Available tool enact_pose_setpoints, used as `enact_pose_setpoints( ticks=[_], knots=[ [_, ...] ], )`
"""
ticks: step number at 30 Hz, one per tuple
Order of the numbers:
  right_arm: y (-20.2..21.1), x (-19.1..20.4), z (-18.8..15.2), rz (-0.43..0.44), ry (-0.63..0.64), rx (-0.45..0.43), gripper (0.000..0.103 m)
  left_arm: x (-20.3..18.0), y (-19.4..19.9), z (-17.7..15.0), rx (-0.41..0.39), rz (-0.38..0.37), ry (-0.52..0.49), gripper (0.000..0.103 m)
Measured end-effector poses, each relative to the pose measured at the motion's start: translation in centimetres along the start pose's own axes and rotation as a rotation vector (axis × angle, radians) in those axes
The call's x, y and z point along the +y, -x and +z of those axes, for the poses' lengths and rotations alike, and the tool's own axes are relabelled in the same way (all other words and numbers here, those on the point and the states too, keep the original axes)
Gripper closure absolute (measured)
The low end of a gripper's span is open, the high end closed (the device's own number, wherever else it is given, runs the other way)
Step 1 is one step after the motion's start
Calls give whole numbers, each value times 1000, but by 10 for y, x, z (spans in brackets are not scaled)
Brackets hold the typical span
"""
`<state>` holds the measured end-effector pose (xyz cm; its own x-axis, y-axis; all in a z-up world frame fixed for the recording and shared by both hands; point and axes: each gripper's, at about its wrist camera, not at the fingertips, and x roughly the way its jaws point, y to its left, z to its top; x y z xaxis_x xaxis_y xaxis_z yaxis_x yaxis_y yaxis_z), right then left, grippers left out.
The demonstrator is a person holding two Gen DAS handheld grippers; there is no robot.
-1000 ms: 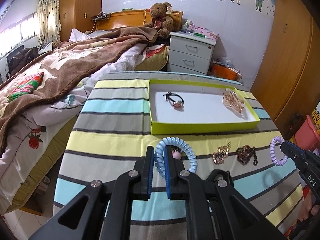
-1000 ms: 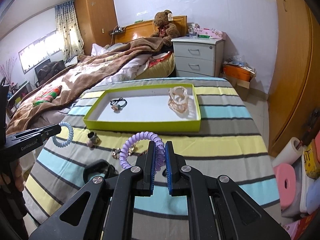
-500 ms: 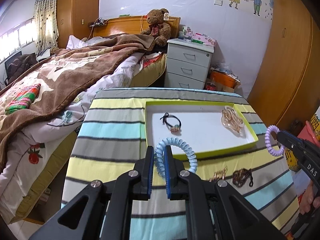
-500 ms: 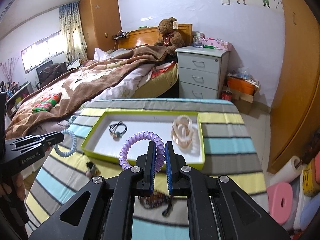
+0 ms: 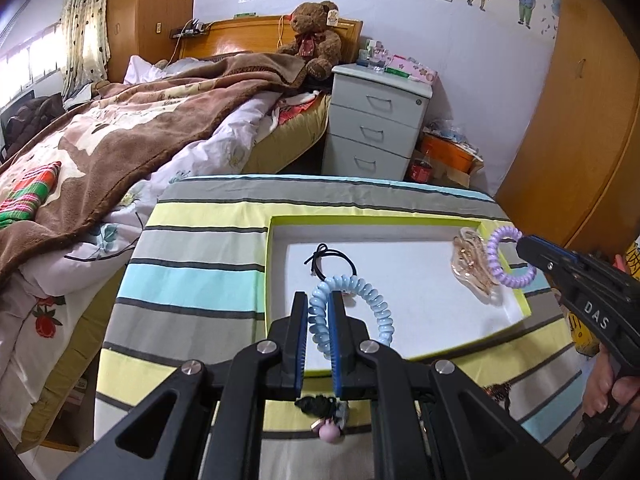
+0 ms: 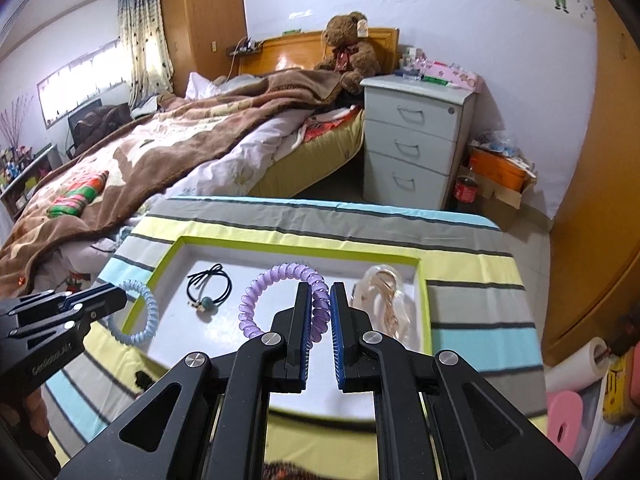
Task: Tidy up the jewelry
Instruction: 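Carry the blue coil with the left tool while the right tool carries the lavender coil to the box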
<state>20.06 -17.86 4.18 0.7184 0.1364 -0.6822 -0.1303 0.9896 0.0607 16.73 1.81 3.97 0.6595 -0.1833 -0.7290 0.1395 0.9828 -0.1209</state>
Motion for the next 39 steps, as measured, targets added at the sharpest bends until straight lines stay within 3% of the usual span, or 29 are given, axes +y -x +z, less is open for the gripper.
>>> enact_pose_setpoints(
  ticks=[17, 20, 39],
  knots=[
    [-82, 7, 13, -17, 34, 130, 93, 9, -53, 0, 91, 18, 37, 92],
    [-89, 8, 11, -24, 46, 145, 93, 7, -57, -1, 91, 55, 14, 92],
    [-104, 18, 7, -80, 144, 162, 93, 8, -75, -4, 128, 59, 20, 92]
  ],
)
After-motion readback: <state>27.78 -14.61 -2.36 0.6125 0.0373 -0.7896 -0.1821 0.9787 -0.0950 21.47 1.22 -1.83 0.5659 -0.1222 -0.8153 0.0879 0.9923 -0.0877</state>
